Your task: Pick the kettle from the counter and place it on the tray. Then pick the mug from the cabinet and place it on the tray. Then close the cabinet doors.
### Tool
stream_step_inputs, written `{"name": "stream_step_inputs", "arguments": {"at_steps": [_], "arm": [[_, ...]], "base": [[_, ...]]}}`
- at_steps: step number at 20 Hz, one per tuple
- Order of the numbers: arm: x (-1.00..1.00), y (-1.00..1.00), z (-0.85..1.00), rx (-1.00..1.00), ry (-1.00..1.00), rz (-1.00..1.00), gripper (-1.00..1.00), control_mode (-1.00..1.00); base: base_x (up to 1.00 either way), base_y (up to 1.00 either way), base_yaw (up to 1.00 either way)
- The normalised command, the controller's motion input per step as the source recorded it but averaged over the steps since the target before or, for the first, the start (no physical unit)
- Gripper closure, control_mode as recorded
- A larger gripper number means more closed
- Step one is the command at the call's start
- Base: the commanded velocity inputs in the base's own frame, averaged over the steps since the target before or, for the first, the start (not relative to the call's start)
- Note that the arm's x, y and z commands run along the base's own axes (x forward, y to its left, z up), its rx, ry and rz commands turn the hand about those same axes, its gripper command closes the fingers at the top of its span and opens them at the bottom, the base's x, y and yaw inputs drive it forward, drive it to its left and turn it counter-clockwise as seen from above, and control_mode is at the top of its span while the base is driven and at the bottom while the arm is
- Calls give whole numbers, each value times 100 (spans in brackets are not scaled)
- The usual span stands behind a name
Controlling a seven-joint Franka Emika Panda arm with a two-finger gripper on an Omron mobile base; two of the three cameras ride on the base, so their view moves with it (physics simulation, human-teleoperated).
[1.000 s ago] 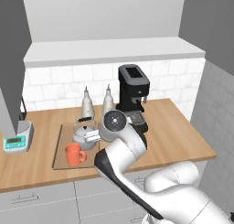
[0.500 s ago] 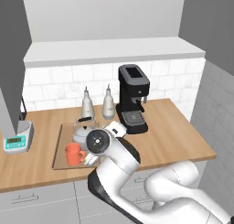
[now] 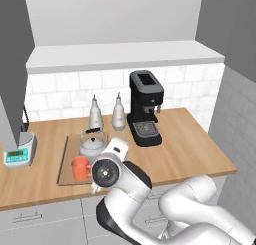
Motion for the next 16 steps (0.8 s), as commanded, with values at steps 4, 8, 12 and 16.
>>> {"name": "stream_step_inputs", "arguments": {"at_steps": [4, 8, 12, 16], "arm": [[0, 47, 32, -15, -18, 2, 100, -100], [0, 53, 49, -22, -25, 0, 100, -100], [0, 69, 35, -16, -27, 0, 100, -100], [0, 74, 19, -8, -39, 0, 100, -100]], "base": [[0, 0, 0], [0, 0, 0], [0, 0, 0], [0, 0, 0]]}}
